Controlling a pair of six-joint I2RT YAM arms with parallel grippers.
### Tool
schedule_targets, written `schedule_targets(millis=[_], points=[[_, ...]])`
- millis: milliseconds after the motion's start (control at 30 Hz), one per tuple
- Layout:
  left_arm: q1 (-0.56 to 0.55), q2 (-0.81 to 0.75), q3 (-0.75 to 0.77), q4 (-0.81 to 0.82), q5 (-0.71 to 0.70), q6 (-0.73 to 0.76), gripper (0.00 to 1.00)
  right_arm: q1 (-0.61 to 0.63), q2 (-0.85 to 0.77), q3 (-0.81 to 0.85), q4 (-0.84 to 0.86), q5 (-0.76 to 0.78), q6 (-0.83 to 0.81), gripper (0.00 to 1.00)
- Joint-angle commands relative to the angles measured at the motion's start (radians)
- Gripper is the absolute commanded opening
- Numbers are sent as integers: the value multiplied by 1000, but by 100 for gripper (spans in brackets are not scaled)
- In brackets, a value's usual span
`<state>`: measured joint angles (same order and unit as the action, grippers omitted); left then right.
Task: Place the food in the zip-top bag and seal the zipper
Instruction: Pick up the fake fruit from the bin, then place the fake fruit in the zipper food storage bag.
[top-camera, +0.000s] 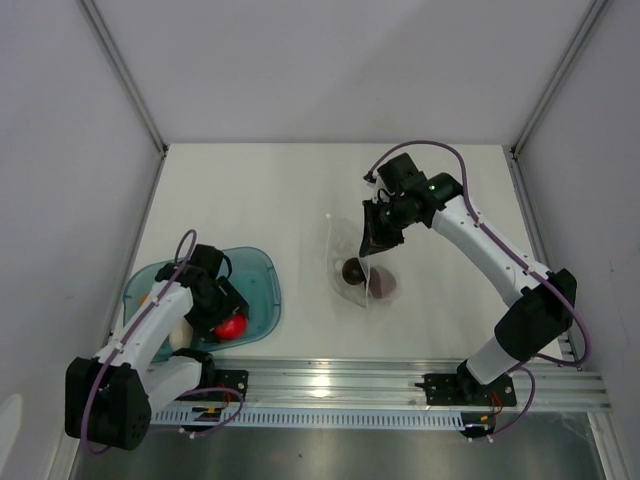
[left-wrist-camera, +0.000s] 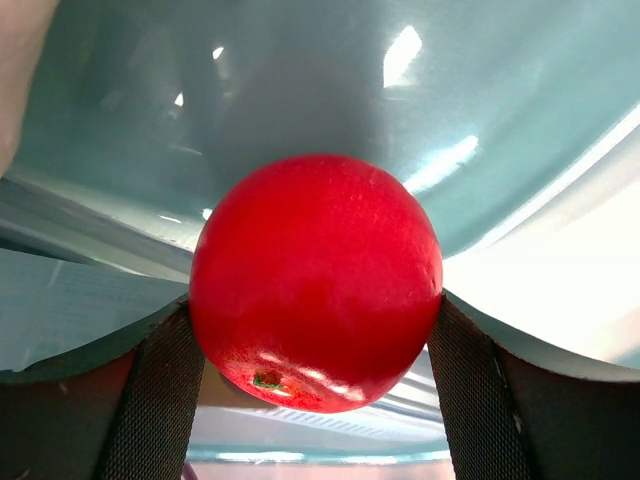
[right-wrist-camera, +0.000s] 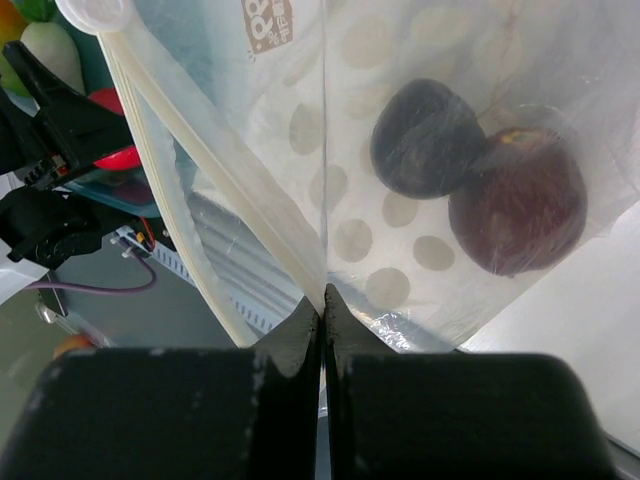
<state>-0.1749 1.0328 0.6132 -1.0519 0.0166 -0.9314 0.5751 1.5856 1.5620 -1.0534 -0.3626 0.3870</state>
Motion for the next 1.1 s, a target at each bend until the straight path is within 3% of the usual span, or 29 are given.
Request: schedule_targets(millis=[0,233,400,567,700,867,1067], points=[[-6,-39,72,12,28,43,1,-3,-41,-11,0,24,-7,0],[-6,-138,157,61,138,65,1,0,-145,-117,69,47,23,0],[-9,-229,169,220,282,77,1,2,-183,-164,87,51,41,0],[-89,-203,211,357,425,102,1,8,-184,-174,102,45,46,0],[-201,-175,224,516,442,80,1,8,-188,-204,157,65,73,0],[-331,-41,359,540,459,150,1,11,-151,-178,176,48,85,0],[-411,84,444,618,543,178,0,20,-118,-154,182,4,72,0]])
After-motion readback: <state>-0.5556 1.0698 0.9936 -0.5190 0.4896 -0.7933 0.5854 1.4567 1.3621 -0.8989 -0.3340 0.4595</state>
